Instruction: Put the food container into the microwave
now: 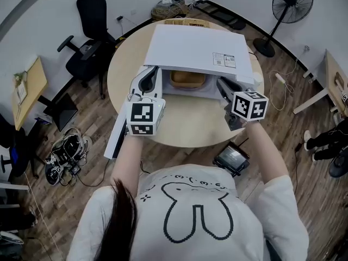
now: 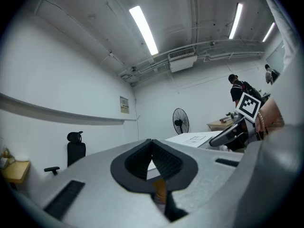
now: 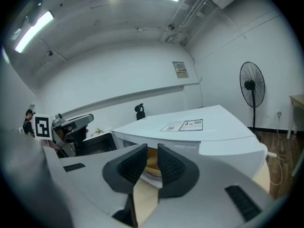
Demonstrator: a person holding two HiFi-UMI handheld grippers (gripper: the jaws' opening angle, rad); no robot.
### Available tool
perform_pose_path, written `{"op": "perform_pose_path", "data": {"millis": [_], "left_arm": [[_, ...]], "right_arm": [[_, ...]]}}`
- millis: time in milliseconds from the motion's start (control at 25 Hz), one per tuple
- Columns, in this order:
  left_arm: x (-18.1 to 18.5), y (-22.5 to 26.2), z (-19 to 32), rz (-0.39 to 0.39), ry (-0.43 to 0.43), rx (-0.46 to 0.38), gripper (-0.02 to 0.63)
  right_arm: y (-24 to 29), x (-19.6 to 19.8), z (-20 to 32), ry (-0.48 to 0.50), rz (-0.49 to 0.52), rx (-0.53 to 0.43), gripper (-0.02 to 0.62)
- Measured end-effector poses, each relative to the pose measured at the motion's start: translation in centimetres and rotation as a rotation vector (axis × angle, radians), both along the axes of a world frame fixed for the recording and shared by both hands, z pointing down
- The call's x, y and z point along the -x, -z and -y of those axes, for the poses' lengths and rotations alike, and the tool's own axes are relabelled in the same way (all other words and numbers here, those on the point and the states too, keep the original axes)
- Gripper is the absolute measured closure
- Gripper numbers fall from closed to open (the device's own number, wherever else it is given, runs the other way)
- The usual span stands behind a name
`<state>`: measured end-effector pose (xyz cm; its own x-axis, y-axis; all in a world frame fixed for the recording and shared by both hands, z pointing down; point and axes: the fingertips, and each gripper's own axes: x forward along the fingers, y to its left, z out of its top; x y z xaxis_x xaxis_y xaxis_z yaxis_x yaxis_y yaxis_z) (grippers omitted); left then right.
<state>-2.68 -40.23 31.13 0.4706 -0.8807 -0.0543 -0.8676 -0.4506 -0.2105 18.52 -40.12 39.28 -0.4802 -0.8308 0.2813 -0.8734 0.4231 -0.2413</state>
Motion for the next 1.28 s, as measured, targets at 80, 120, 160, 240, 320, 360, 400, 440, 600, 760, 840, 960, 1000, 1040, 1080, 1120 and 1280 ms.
{"op": "perform_pose_path", "data": {"millis": [80,120,160,240,320,360,400,440,600,760,840,960,1000,1040,1080,1120,1280], "left_arm": [[0.1,0.2,-0.1,0.01,0.0,-0.01,0.597],[0.2,0.3,-0.1,0.012,0.001,-0.016,0.597],[0.3,0.5,-0.2,0.011,0.002,-0.02,0.597],[0.5,0.7,-0.3,0.007,0.007,-0.029,0.597],[0.8,1.0,-0.3,0.001,0.012,-0.037,0.597],[0.9,1.2,-0.4,-0.002,0.014,-0.042,0.597],[1.1,1.5,-0.4,-0.004,0.015,-0.049,0.597],[1.2,1.8,-0.5,-0.004,0.017,-0.057,0.597],[1.5,2.6,-0.8,0.004,0.019,-0.089,0.597],[1.6,3.4,-1.2,0.004,0.019,-0.119,0.597],[1.8,3.7,-1.3,-0.001,0.02,-0.131,0.597],[1.8,4.2,-1.7,-0.002,0.011,-0.148,0.597],[1.7,4.3,-1.8,-0.004,0.006,-0.153,0.597],[1.7,4.5,-1.9,-0.007,-0.001,-0.158,0.597],[1.6,4.7,-2.0,-0.011,-0.007,-0.162,0.597],[1.5,4.8,-2.1,-0.014,-0.014,-0.165,0.597],[1.3,5.4,-2.6,-0.02,-0.038,-0.179,0.597]], "right_arm": [[0.2,-1.1,-0.1,0.009,-0.028,-0.04,0.526],[0.2,-1.9,-0.2,0.006,-0.044,-0.053,0.528],[0.2,-2.7,-0.3,-0.001,-0.055,-0.06,0.528],[0.6,-4.2,-0.7,-0.021,-0.06,-0.076,0.528],[2.0,-4.8,-1.4,-0.028,-0.054,-0.112,0.528],[2.9,-4.7,-1.8,-0.025,-0.054,-0.136,0.528],[3.9,-4.5,-2.3,-0.02,-0.058,-0.162,0.528],[4.9,-4.2,-2.6,-0.017,-0.067,-0.189,0.528],[7.9,-2.9,-3.8,-0.023,-0.121,-0.302,0.528],[10.0,-1.8,-4.6,-0.072,-0.171,-0.407,0.528],[10.8,-1.3,-5.0,-0.099,-0.207,-0.454,0.531],[11.8,-0.3,-5.7,-0.126,-0.26,-0.519,0.541],[12.1,0.0,-5.9,-0.134,-0.272,-0.538,0.545],[12.4,0.2,-6.0,-0.144,-0.279,-0.554,0.548],[12.7,0.4,-6.2,-0.154,-0.283,-0.568,0.552],[12.9,0.5,-6.4,-0.165,-0.283,-0.579,0.555],[13.9,0.9,-7.0,-0.198,-0.275,-0.601,0.565]]}}
